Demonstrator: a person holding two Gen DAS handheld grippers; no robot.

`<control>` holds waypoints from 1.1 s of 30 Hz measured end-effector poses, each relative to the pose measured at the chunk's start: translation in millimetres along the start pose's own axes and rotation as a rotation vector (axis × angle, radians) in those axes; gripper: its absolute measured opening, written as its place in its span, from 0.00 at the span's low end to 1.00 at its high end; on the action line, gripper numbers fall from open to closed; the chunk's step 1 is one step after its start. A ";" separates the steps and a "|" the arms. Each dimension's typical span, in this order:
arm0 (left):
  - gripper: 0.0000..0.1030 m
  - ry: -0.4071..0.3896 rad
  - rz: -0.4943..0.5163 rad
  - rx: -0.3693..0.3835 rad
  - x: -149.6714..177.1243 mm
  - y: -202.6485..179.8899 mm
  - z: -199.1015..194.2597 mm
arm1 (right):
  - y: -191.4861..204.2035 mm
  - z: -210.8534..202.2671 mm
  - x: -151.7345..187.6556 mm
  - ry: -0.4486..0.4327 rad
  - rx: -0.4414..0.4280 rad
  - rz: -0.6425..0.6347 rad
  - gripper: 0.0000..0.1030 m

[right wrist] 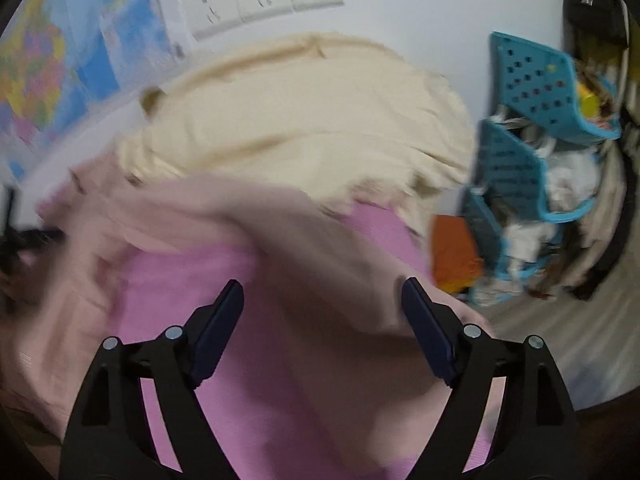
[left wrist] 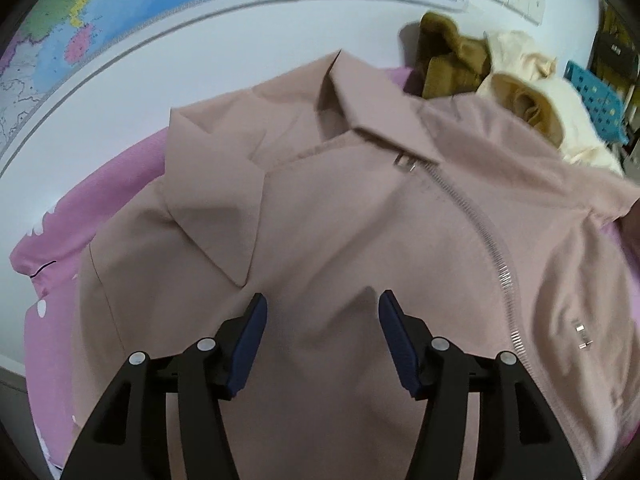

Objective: Fold large clothes

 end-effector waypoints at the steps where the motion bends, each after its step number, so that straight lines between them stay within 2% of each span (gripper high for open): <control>1: 0.55 -0.013 0.001 0.016 -3.8 -4.4 -4.6 | -4.0 6.6 6.1 0.044 -0.004 0.002 0.38; 2: 0.55 -0.020 0.006 0.023 -6.6 -7.9 -7.1 | -6.4 12.2 9.0 0.078 -0.027 0.022 0.01; 3: 0.55 -0.027 0.015 0.025 -9.6 -11.9 -9.8 | -8.1 13.7 8.9 0.106 -0.061 0.049 0.02; 5: 0.55 -0.040 0.036 0.038 -15.3 -24.3 -16.4 | -3.1 0.4 -5.5 0.070 -0.141 0.064 0.01; 9: 0.55 -0.067 0.046 0.096 -22.1 -43.4 -31.1 | 43.5 -70.7 -74.3 -0.105 -0.327 -0.056 0.01; 12: 0.56 -0.106 0.044 0.119 -22.9 -47.1 -45.5 | 82.6 -104.2 -114.8 -0.197 -0.325 -0.206 0.01; 13: 0.56 -0.117 0.038 0.125 -22.1 -47.9 -50.0 | 87.7 -104.4 -120.7 -0.201 -0.297 -0.229 0.05; 15: 0.56 -0.130 0.034 0.131 -20.6 -51.5 -55.1 | 90.8 -89.1 -121.0 -0.162 -0.272 -0.242 0.33; 16: 0.56 -0.135 0.034 0.131 -18.4 -50.9 -58.5 | 87.4 -78.0 -115.3 -0.145 -0.254 -0.236 0.53; 17: 0.57 -0.135 0.031 0.135 -16.1 -49.1 -61.2 | 80.2 -60.2 -102.8 -0.111 -0.202 -0.233 0.59; 19: 0.57 -0.127 0.026 0.142 -11.6 -45.2 -65.2 | 65.8 -24.2 -72.3 -0.016 -0.074 -0.274 0.59; 21: 0.57 -0.124 0.026 0.143 -8.0 -41.5 -66.9 | 46.8 7.0 -43.1 0.073 -0.037 -0.242 0.60; 22: 0.58 -0.122 0.024 0.147 -5.7 -39.7 -68.2 | 35.3 24.0 -27.8 0.123 0.016 -0.240 0.60; 24: 0.58 -0.119 0.016 0.145 -2.5 -36.4 -67.9 | 18.2 44.6 -10.9 0.152 0.083 -0.242 0.54; 25: 0.58 -0.115 0.009 0.147 -1.2 -35.0 -66.9 | 12.1 49.7 -8.4 0.148 0.104 -0.236 0.37; 26: 0.58 -0.107 -0.002 0.151 0.4 -33.6 -65.4 | 6.0 54.2 -7.7 0.152 0.095 -0.216 0.17; 27: 0.58 -0.100 -0.013 0.154 2.2 -32.3 -63.9 | 4.1 55.4 -10.7 0.153 0.059 -0.183 0.05; 28: 0.58 -0.094 -0.019 0.153 4.0 -31.7 -63.0 | 4.3 52.1 -16.2 0.139 0.047 -0.165 0.01; 30: 0.58 -0.087 -0.027 0.149 8.4 -30.1 -61.5 | 9.8 35.9 -33.9 0.100 0.034 -0.161 0.01; 31: 0.58 -0.086 -0.030 0.152 10.0 -29.3 -61.5 | 15.3 21.9 -48.2 0.073 -0.006 -0.131 0.01; 33: 0.58 -0.084 -0.034 0.157 12.3 -26.6 -61.9 | 36.3 -10.7 -77.9 0.005 -0.056 -0.178 0.01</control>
Point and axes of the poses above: each gripper's, at about its wrist camera, not at the fingertips, and z roughly the way its jaws point, y to its left, x to its underside, the point moved 3 cm from there along z, roughly the way its jaws point, and after that the axes turned 14 degrees about -y, right-handed, at the moved point
